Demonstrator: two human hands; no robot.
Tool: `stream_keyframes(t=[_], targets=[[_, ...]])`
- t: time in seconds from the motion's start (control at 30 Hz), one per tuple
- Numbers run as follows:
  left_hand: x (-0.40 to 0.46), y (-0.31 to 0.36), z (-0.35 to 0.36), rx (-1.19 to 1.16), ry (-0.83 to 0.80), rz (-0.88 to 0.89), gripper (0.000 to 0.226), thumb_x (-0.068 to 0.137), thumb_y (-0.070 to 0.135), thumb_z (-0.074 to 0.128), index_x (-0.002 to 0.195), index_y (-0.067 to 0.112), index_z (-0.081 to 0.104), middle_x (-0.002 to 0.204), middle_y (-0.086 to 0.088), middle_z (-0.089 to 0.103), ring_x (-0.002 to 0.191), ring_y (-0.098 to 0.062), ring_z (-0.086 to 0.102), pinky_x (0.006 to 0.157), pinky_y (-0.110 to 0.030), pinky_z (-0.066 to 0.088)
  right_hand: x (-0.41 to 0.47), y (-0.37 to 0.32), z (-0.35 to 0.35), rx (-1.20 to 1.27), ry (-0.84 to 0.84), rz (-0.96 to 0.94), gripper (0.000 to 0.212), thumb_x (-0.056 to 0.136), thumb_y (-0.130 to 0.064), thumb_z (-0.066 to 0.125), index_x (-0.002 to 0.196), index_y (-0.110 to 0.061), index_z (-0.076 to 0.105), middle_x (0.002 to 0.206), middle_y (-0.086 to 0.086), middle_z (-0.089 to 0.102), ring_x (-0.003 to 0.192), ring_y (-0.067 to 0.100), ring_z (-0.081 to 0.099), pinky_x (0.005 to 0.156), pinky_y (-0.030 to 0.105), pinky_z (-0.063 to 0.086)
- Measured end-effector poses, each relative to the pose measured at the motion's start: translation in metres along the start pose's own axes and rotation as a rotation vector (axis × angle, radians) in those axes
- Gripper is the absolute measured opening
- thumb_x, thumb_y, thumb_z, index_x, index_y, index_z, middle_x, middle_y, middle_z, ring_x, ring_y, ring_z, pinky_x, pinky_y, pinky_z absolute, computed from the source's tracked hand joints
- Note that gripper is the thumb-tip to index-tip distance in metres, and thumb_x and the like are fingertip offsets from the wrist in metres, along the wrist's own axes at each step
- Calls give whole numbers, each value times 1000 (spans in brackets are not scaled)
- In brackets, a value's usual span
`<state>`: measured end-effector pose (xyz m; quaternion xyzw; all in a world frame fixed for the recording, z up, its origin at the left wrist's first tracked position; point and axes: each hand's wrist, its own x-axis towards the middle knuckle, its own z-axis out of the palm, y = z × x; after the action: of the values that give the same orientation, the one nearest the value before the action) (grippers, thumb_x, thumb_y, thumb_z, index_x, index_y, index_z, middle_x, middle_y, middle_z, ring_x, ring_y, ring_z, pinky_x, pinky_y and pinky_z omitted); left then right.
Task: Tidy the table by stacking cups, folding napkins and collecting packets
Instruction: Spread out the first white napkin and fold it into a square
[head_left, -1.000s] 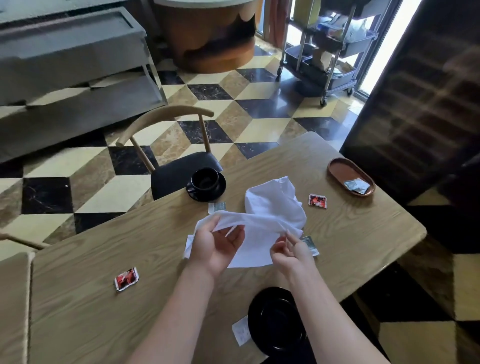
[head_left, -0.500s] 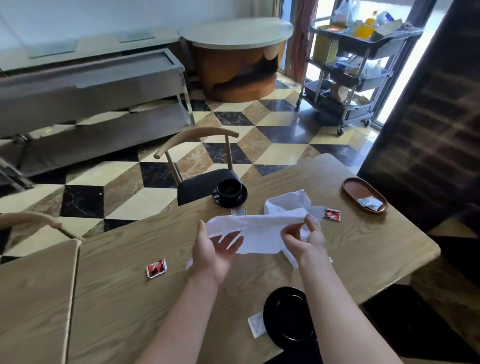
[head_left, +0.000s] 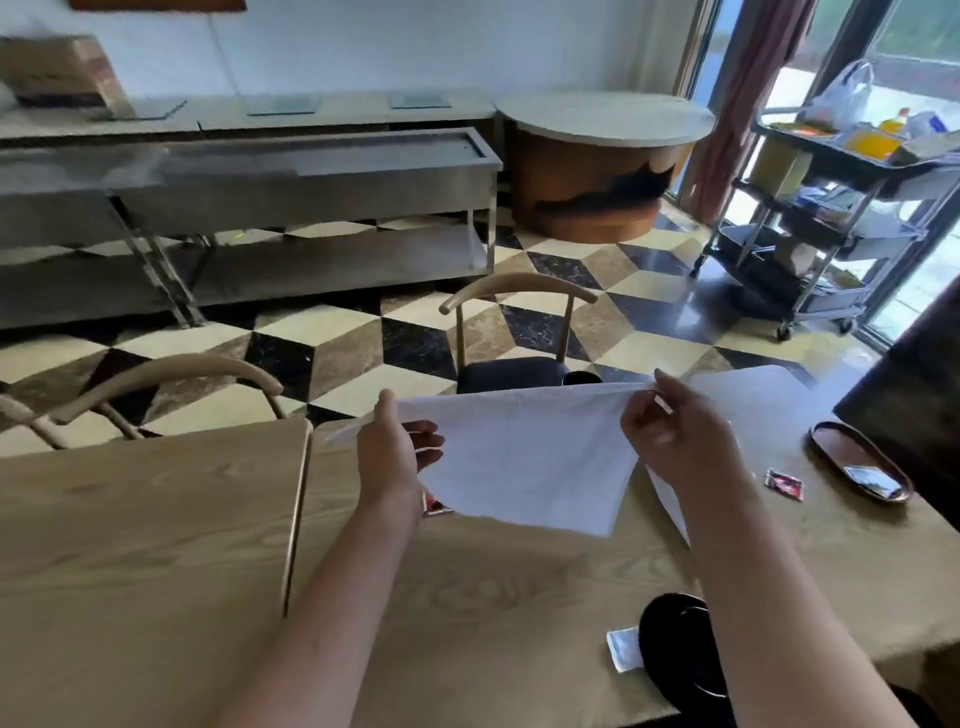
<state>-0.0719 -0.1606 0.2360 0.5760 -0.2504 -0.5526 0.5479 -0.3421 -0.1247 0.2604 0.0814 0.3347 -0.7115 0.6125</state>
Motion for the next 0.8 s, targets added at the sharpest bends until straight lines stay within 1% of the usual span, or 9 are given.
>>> stream_keyframes(t=[0.03, 0.1, 0.2, 0.3, 0.37, 0.47, 0.57, 0.7, 0.8], targets=[[4, 8, -18, 8, 17, 15, 40, 96, 42, 54, 78, 8, 66, 53, 0, 68, 50, -15, 65, 51, -28, 51, -7, 13, 5, -6, -5, -5, 25, 98, -12, 61, 77, -13, 49, 66, -3, 47, 61, 4, 48, 56, 12, 48], [10, 22, -56, 1, 43, 34, 25, 91, 33, 63, 81, 10, 66, 56, -1, 68, 52, -15, 66, 52, -28, 52, -21, 38, 12, -20, -36, -39, 28, 99, -14, 59, 73, -12, 50, 57, -2, 52, 54, 6, 49, 53, 15, 48], [16, 36, -103, -40, 55, 26, 25, 91, 34, 61, 82, 11, 66, 57, 0, 68, 53, -16, 66, 54, -29, 52, -37, 74, 15, -67, -58, -71, 28, 102, -18, 54, 75, -13, 52, 53, -1, 56, 48, 8, 52, 54, 17, 48], [21, 49, -130, -84, 74, 26, 26, 92, 35, 59, 83, 12, 65, 58, 0, 68, 52, -15, 65, 52, -27, 51, -40, 96, 21, -132, -13, -121, 24, 104, -22, 51, 81, -14, 54, 59, -2, 56, 55, 9, 52, 52, 18, 51], [29, 59, -144, -63, 73, 36, 23, 90, 34, 63, 86, 12, 66, 65, -2, 68, 55, -15, 66, 53, -26, 52, -37, 105, 28, -188, 1, -157, 21, 104, -22, 51, 86, -14, 57, 60, -1, 60, 59, 10, 54, 51, 18, 52], [49, 69, -151, -41, 50, 29, 25, 88, 32, 69, 99, 10, 68, 80, -5, 68, 67, -16, 71, 60, -29, 56, -24, 107, 39, -249, -20, -147, 16, 101, -21, 55, 89, -13, 59, 70, 2, 63, 63, 11, 58, 54, 20, 54], [75, 74, -145, -68, 53, -9, 30, 90, 37, 66, 108, 12, 66, 92, -8, 72, 82, -22, 76, 64, -33, 57, 2, 105, 57, -262, 11, -77, 17, 98, -24, 61, 86, -12, 59, 76, 7, 63, 65, 14, 63, 57, 24, 57], [111, 76, -128, -100, 52, -65, 28, 93, 35, 63, 108, 11, 64, 93, -10, 73, 83, -25, 77, 63, -33, 58, 44, 107, 82, -296, 46, -24, 23, 101, -26, 56, 86, -9, 61, 87, 8, 64, 72, 15, 64, 58, 24, 58], [133, 84, -116, -123, 55, -61, 24, 92, 32, 65, 104, 11, 63, 95, -12, 73, 82, -25, 77, 64, -32, 60, 71, 105, 101, -328, 46, -15, 20, 102, -26, 55, 94, -9, 62, 92, 8, 64, 77, 15, 64, 59, 24, 57]])
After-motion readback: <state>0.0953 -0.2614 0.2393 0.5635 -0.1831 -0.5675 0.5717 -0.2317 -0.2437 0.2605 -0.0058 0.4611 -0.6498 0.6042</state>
